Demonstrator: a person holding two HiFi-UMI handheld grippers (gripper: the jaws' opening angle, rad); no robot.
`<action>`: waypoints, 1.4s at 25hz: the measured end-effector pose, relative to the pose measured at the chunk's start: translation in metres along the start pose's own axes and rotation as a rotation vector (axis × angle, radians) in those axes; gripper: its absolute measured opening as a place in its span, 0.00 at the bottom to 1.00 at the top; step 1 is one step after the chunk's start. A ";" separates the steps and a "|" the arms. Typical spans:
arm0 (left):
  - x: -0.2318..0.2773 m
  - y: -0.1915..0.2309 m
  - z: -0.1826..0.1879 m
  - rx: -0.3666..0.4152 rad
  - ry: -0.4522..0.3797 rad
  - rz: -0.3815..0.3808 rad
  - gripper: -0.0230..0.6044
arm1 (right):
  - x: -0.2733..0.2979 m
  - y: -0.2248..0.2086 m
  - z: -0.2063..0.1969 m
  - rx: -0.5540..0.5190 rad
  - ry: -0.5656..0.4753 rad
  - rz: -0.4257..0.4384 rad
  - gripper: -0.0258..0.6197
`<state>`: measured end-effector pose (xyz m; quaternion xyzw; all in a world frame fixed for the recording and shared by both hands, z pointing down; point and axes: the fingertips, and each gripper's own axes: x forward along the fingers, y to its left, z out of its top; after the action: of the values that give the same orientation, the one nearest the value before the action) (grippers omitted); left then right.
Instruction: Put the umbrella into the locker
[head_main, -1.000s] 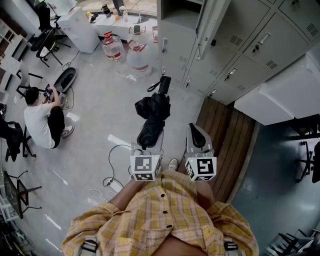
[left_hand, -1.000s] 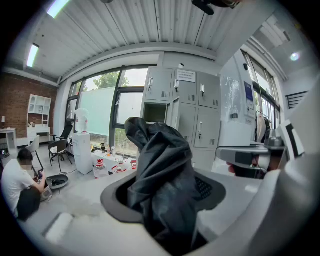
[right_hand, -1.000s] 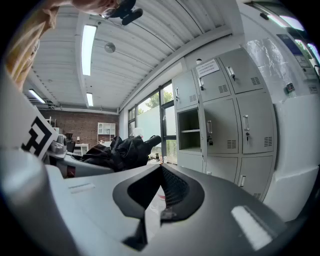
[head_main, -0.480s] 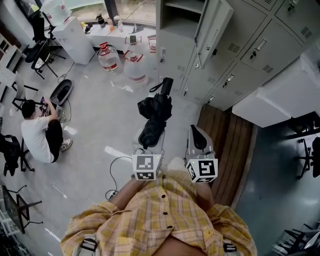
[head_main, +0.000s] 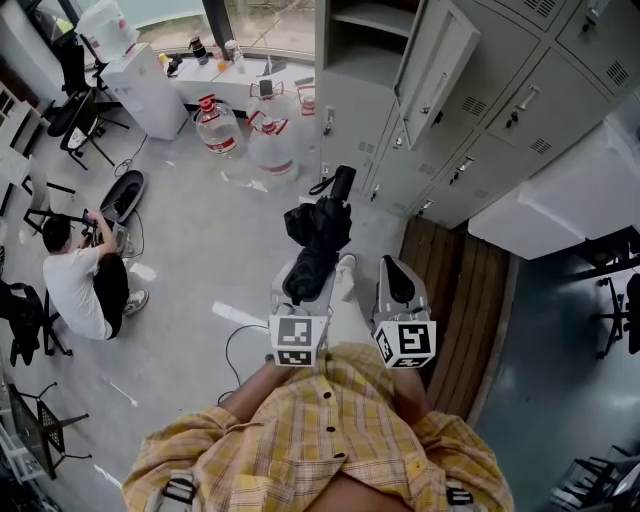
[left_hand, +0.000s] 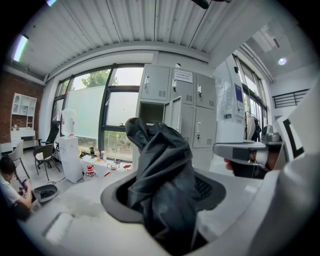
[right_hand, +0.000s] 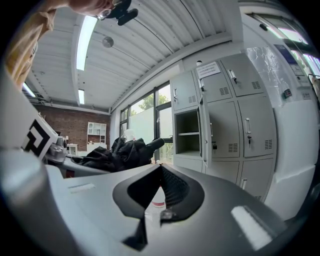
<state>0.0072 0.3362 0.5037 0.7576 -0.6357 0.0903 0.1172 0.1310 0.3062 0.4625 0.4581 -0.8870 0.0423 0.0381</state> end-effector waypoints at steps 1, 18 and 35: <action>0.004 0.003 0.002 0.002 -0.001 -0.001 0.43 | 0.006 0.000 0.001 0.001 -0.001 0.003 0.04; 0.172 0.079 0.057 0.013 -0.002 -0.017 0.43 | 0.185 -0.068 0.021 0.024 -0.010 0.004 0.04; 0.329 0.122 0.106 0.020 0.032 -0.007 0.43 | 0.338 -0.147 0.046 0.041 0.003 0.032 0.04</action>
<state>-0.0567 -0.0251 0.5043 0.7594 -0.6302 0.1085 0.1201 0.0547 -0.0569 0.4586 0.4443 -0.8933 0.0615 0.0292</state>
